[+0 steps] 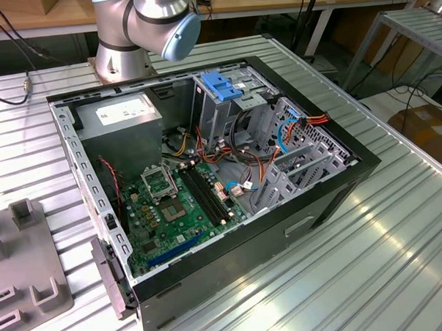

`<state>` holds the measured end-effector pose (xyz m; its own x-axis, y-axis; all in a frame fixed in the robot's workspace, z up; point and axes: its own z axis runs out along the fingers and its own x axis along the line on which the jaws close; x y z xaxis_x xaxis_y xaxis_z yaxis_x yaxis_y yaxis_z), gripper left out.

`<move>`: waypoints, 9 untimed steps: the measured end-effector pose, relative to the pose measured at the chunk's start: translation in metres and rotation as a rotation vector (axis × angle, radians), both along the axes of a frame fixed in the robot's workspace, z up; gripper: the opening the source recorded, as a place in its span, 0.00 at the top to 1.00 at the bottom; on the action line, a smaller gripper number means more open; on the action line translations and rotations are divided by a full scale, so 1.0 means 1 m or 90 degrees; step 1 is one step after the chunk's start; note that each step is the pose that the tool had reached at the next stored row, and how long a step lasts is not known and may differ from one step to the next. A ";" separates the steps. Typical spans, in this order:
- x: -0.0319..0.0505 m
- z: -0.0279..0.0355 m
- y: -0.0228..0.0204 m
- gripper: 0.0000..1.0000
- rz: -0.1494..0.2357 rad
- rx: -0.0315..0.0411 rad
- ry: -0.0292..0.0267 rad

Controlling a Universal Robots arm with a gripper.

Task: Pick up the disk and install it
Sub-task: 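Pick up the disk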

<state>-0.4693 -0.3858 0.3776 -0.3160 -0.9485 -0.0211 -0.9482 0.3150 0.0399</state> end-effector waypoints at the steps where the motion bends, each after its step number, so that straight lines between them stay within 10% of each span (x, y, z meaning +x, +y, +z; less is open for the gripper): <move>1: 0.0000 -0.0005 0.0000 0.90 0.013 -0.0003 -0.0011; 9: 0.0006 -0.0039 0.0000 0.90 0.089 -0.0031 -0.0120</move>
<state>-0.4687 -0.3857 0.3737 -0.1805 -0.9834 -0.0211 -0.9834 0.1800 0.0205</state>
